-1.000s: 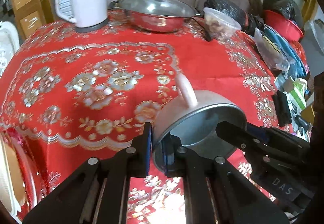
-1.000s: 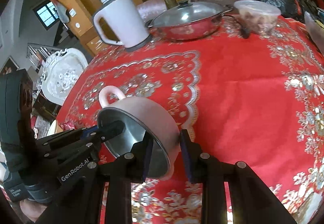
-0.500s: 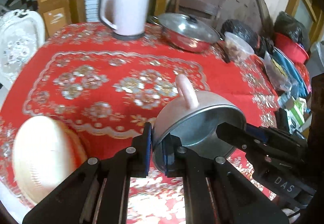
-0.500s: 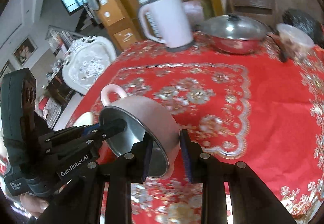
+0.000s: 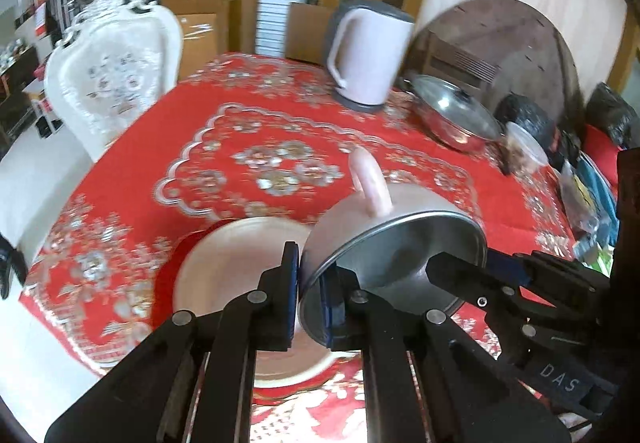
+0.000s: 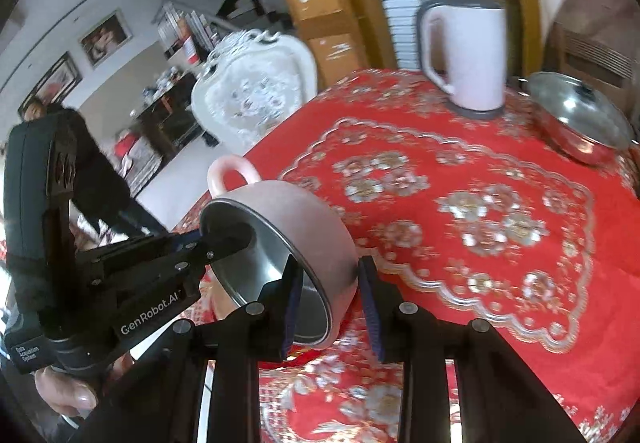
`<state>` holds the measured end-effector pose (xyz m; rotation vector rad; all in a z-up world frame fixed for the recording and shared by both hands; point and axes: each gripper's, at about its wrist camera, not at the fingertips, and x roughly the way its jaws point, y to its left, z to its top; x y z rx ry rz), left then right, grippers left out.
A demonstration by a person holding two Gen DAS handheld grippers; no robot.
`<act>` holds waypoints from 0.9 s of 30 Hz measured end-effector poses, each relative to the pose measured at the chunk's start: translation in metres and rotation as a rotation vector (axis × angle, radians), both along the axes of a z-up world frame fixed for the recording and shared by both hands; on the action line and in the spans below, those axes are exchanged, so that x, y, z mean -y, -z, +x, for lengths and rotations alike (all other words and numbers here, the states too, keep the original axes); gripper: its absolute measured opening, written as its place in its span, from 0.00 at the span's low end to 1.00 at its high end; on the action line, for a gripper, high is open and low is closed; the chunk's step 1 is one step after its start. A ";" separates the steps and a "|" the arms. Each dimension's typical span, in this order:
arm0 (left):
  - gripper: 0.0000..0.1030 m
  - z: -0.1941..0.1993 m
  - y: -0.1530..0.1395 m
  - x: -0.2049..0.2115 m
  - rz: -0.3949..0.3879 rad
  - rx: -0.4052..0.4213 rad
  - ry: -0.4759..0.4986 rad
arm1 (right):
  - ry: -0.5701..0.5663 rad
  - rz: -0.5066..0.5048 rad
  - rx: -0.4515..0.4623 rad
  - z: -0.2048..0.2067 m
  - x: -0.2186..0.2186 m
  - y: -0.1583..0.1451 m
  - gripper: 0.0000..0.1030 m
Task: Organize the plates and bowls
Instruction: 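Lift the grey metal mug and carry it to the stack, then lower the grey mug into the cream bowl and open the left tool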
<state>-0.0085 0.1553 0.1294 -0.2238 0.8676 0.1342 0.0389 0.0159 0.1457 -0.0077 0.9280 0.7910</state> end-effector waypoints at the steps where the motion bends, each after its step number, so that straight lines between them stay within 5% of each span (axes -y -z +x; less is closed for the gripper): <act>1: 0.07 -0.004 0.002 -0.010 -0.005 -0.006 -0.014 | -0.012 -0.010 -0.001 -0.002 -0.008 0.001 0.30; 15: 0.07 -0.005 0.050 -0.054 -0.071 -0.098 -0.058 | -0.078 -0.111 -0.096 0.004 -0.059 0.048 0.32; 27: 0.07 -0.001 0.062 -0.059 -0.039 -0.107 -0.071 | -0.087 -0.091 -0.120 0.008 -0.068 0.057 0.37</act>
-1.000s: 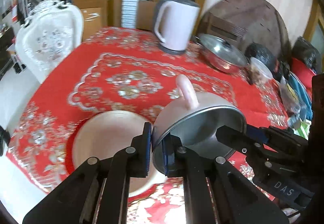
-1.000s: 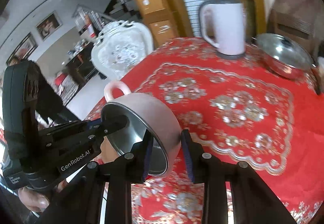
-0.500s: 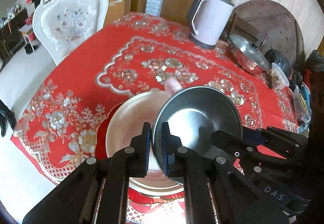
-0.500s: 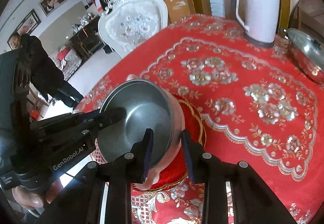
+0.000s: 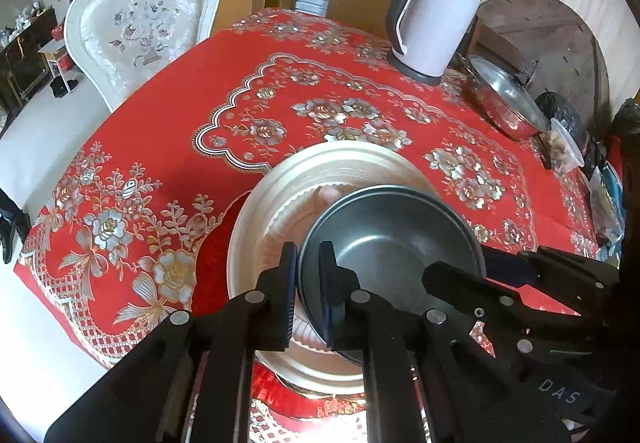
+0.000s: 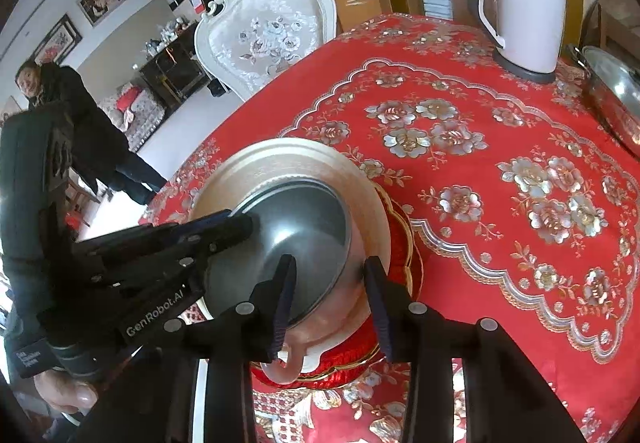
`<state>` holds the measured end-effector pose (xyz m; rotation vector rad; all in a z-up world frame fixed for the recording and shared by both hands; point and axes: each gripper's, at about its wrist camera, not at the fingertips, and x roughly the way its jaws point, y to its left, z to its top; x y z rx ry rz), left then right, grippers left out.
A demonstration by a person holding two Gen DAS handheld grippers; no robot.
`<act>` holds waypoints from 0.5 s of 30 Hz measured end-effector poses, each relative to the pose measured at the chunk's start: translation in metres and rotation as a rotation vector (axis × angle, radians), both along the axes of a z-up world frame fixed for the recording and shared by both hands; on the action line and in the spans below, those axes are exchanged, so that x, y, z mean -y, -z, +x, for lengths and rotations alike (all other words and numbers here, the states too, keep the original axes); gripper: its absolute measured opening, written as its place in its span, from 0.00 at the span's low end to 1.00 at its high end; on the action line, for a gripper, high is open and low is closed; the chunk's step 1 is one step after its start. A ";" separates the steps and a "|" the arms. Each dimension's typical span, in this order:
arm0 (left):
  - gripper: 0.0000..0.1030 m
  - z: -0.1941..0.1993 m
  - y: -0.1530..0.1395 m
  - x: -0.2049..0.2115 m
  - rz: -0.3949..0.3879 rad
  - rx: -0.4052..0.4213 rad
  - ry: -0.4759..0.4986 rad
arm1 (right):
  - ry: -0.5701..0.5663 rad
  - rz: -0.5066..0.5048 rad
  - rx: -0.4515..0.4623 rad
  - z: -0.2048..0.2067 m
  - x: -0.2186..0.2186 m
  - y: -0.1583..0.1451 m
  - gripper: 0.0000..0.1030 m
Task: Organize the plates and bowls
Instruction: 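Lower the grey mug into the cream bowl and open the left tool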
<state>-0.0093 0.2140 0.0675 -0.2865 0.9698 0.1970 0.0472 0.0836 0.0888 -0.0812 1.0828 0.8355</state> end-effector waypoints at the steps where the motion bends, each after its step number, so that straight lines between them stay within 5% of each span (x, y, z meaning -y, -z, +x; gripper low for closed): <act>1: 0.07 0.000 0.000 0.000 0.004 0.001 0.000 | 0.003 0.009 -0.004 0.000 0.001 -0.001 0.37; 15: 0.09 -0.007 -0.008 0.003 0.081 0.060 -0.012 | 0.040 0.071 0.043 -0.008 0.025 -0.016 0.62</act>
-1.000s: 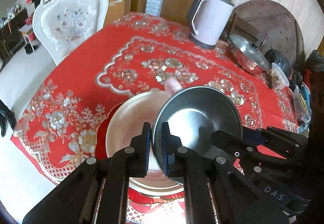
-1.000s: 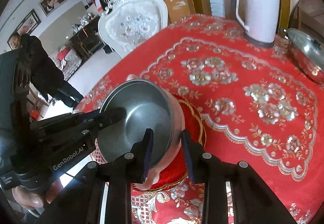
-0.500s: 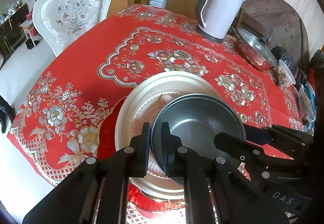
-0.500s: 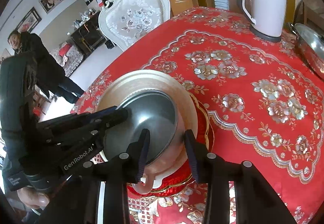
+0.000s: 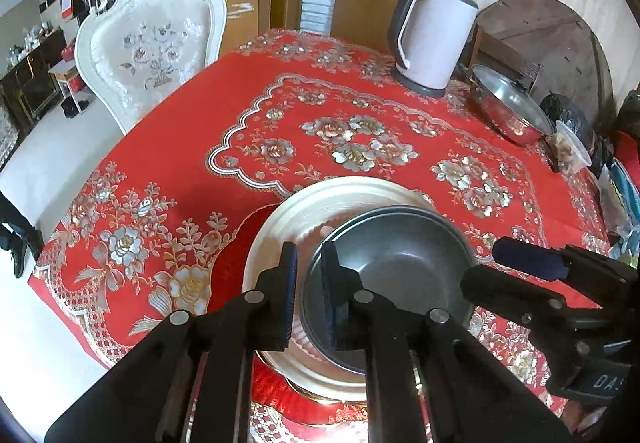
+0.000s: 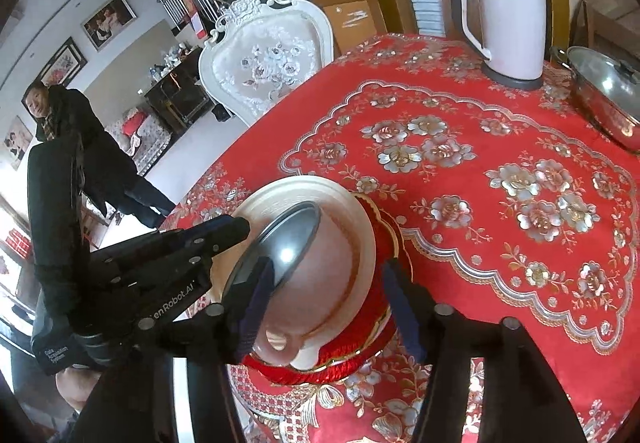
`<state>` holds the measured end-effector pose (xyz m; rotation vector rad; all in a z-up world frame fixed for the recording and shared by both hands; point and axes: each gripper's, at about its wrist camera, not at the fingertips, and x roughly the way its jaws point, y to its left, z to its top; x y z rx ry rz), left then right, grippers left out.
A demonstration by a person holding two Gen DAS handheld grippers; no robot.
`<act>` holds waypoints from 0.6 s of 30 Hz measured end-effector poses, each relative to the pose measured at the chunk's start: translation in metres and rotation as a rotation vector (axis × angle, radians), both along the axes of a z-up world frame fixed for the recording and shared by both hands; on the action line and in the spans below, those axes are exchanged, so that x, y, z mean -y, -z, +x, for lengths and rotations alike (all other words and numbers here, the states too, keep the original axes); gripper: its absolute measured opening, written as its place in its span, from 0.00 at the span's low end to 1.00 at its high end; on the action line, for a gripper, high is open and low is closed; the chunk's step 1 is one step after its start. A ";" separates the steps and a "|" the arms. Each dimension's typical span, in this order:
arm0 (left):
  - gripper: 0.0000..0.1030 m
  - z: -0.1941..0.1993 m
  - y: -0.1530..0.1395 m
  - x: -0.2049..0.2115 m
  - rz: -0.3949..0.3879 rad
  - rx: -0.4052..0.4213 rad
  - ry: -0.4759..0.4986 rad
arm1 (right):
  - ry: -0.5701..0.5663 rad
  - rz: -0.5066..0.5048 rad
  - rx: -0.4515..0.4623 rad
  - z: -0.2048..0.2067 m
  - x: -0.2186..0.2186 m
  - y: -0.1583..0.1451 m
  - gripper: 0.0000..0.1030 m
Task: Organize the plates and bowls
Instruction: 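Lower the grey mug into the cream bowl and open the left tool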
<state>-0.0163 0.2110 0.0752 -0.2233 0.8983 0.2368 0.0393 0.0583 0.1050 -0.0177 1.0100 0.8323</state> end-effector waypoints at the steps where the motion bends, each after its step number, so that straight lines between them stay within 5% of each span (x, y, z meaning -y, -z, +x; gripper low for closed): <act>1: 0.10 -0.001 -0.001 0.002 0.010 0.007 -0.003 | 0.006 0.005 0.009 -0.003 0.003 -0.002 0.63; 3: 0.18 -0.005 -0.004 0.006 0.032 0.029 -0.002 | 0.014 0.021 0.031 -0.009 0.009 -0.005 0.64; 5: 0.42 -0.008 -0.006 0.010 0.057 0.050 -0.007 | 0.027 0.043 0.051 -0.015 0.016 -0.009 0.69; 7: 0.52 -0.013 -0.010 0.016 0.093 0.082 -0.013 | 0.037 0.064 0.067 -0.021 0.023 -0.011 0.73; 18: 0.65 -0.038 -0.016 0.045 0.185 0.209 -0.033 | 0.116 0.079 0.175 -0.053 0.059 -0.008 0.90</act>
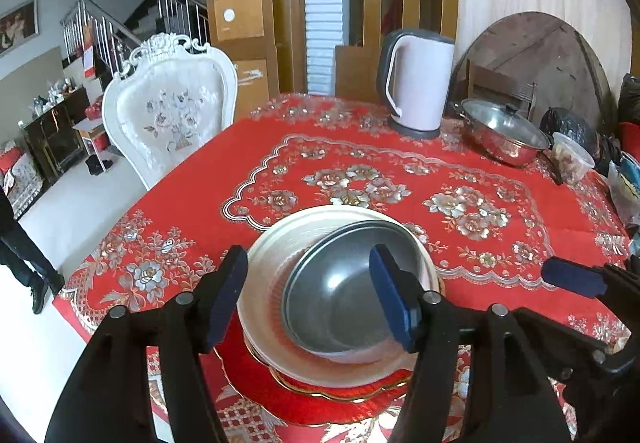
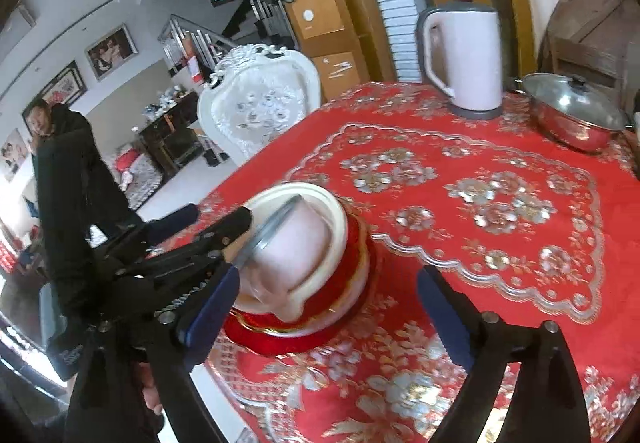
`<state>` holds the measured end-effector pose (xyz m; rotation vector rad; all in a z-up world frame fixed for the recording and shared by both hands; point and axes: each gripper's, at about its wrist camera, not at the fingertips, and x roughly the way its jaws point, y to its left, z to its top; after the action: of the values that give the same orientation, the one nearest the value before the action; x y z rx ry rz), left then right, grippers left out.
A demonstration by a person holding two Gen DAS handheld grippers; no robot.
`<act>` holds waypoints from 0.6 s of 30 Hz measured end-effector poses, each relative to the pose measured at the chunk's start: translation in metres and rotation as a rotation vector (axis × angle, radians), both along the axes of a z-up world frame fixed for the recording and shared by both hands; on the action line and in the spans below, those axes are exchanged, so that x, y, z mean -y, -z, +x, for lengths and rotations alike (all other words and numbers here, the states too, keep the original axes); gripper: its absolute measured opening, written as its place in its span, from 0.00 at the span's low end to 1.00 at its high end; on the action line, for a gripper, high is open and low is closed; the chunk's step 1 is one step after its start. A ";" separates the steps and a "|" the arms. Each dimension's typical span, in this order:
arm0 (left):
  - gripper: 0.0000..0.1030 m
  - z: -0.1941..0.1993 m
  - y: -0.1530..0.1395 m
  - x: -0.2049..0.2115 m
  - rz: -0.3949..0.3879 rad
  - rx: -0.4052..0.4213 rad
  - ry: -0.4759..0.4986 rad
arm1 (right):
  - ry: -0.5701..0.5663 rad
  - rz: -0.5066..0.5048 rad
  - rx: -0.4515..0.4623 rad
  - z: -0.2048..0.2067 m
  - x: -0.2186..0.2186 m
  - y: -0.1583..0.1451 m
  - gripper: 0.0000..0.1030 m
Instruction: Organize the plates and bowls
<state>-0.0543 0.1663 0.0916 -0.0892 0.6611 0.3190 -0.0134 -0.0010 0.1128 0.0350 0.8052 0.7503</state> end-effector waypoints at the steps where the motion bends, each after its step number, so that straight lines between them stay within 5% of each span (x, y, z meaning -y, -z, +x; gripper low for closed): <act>1: 0.68 -0.002 0.001 0.003 0.002 0.008 0.001 | 0.007 -0.002 0.005 -0.001 0.003 0.002 0.90; 14: 0.69 -0.020 -0.001 0.034 0.078 0.085 -0.021 | 0.071 0.012 -0.001 -0.006 0.039 0.021 0.96; 18: 0.76 -0.025 -0.006 0.045 0.080 0.109 -0.002 | 0.071 -0.003 0.014 -0.011 0.042 0.022 0.96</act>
<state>-0.0797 0.1216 0.0971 -0.0308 0.5399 0.3399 -0.0248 -0.0429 0.0909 0.0558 0.7879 0.6812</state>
